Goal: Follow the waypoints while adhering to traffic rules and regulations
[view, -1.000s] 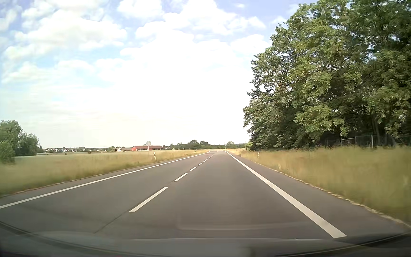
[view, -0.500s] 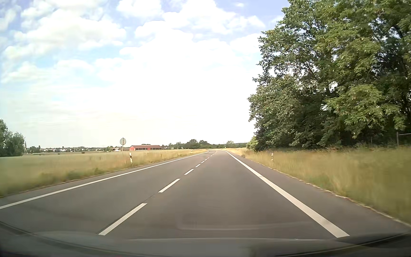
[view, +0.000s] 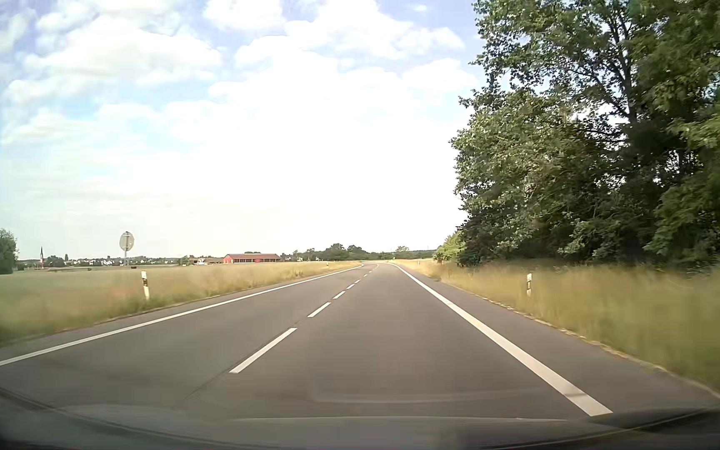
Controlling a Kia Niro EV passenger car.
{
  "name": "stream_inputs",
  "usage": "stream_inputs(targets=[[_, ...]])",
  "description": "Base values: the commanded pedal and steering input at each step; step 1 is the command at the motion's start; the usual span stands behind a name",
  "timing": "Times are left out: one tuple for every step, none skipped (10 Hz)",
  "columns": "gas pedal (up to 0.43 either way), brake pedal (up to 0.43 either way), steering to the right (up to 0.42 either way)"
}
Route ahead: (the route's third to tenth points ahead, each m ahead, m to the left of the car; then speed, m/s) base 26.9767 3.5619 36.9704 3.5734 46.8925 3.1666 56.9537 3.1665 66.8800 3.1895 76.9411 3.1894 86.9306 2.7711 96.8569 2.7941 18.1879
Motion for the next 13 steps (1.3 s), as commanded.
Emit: stream_inputs(targets=[[0.11,0.03,0.001],[0.11,0.03,0.001],[0.11,0.03,0.001],[0.11,0.03,0.002],[0.11,0.03,0.002],[0.11,0.03,0.002],[0.11,0.03,0.002],[0.11,0.024,0.002],[0.11,0.03,0.002],[0.11,0.03,0.001],[0.11,0.03,0.001],[0.11,0.03,0.0],[0.11,0.03,0.001]])
